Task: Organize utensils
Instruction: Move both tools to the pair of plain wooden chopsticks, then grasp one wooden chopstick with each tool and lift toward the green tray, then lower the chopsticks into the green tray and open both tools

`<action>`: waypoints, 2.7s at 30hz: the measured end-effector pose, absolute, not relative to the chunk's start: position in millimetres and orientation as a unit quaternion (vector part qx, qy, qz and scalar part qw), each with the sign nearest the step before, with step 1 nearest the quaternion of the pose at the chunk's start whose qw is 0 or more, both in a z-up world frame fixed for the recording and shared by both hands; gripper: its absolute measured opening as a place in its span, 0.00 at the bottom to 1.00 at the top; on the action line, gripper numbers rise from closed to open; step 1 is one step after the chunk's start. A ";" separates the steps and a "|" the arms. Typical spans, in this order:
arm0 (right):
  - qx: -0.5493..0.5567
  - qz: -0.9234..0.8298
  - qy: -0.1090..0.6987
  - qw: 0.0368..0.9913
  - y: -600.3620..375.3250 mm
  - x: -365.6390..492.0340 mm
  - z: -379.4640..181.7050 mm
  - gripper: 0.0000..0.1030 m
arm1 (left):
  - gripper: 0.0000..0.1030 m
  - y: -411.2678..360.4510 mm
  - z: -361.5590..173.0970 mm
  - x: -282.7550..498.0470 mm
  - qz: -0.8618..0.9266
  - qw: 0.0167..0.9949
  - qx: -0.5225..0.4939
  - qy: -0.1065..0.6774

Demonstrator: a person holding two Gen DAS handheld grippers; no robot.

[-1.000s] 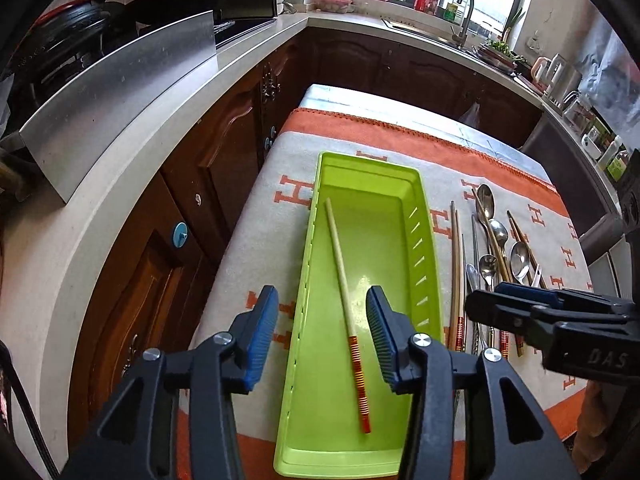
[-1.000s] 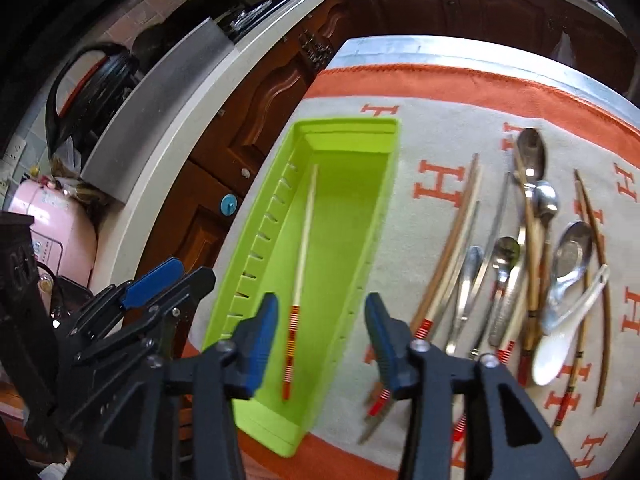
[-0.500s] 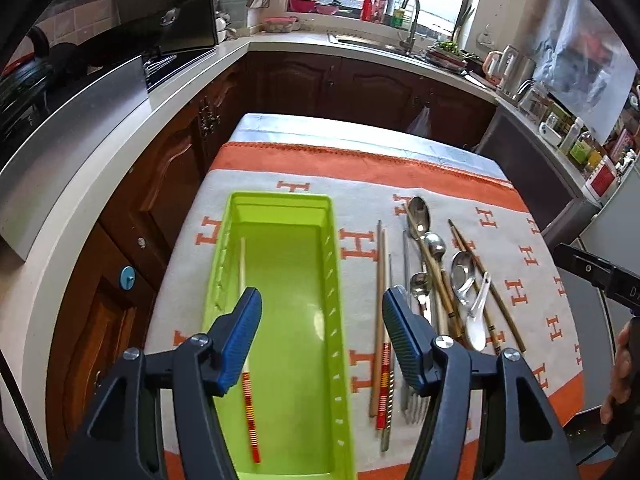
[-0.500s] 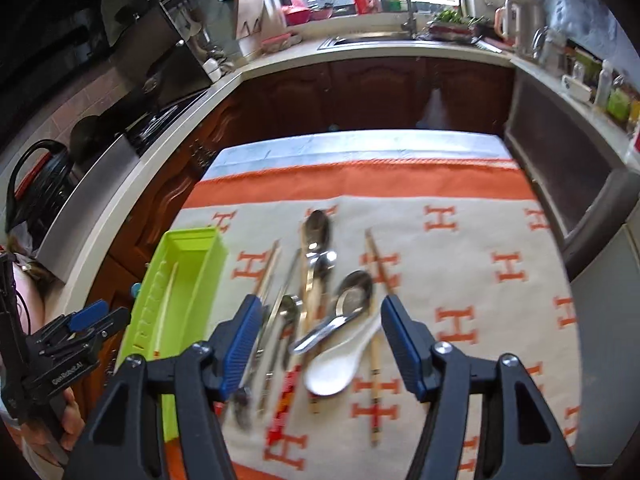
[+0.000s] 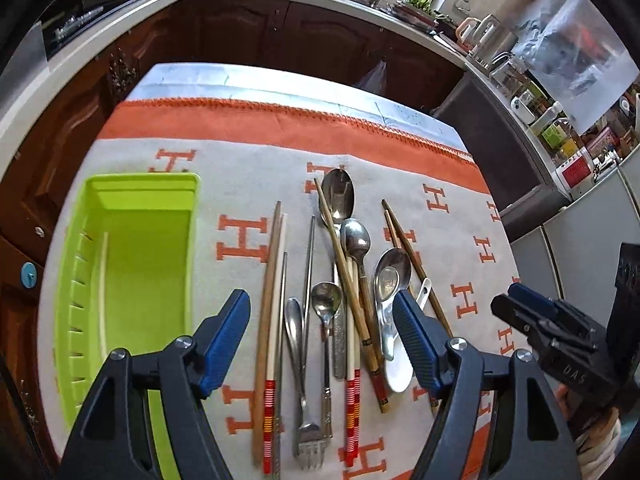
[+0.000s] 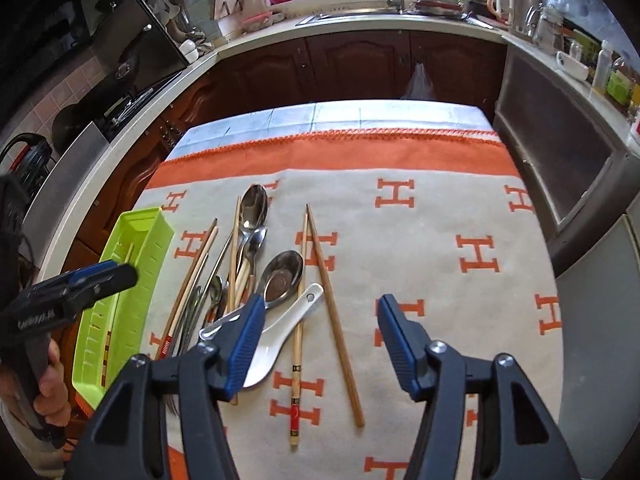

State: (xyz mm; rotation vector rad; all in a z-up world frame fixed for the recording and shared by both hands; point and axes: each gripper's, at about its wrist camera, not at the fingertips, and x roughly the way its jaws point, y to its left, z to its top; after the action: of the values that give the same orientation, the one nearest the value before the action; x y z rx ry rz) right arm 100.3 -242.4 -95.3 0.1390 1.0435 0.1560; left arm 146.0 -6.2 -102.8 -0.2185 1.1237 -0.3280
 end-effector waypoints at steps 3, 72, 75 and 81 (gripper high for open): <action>0.062 0.089 0.512 0.852 -244.4 106.7 -115.9 0.39 | 0.56 -20.8 -120.9 164.9 -0.155 0.817 -0.111 0.544; 0.151 0.296 0.527 0.782 -61.5 89.7 -101.8 0.06 | 0.04 125.8 -27.4 72.4 -0.067 0.867 -0.110 0.482; 0.156 0.299 0.540 0.771 -38.3 90.9 -108.7 0.06 | 0.04 142.8 -41.5 77.2 -0.044 0.863 -0.105 0.491; 0.148 0.288 0.557 0.765 -10.8 95.8 -122.9 0.08 | 0.04 148.0 -77.1 94.8 -0.034 0.853 -0.108 0.510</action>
State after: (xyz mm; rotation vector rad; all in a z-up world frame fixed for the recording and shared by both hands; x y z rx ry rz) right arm 95.8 -10.8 -122.9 0.3219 1.2107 0.6262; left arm 94.8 148.0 -77.1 -0.2264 1.0724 -0.0725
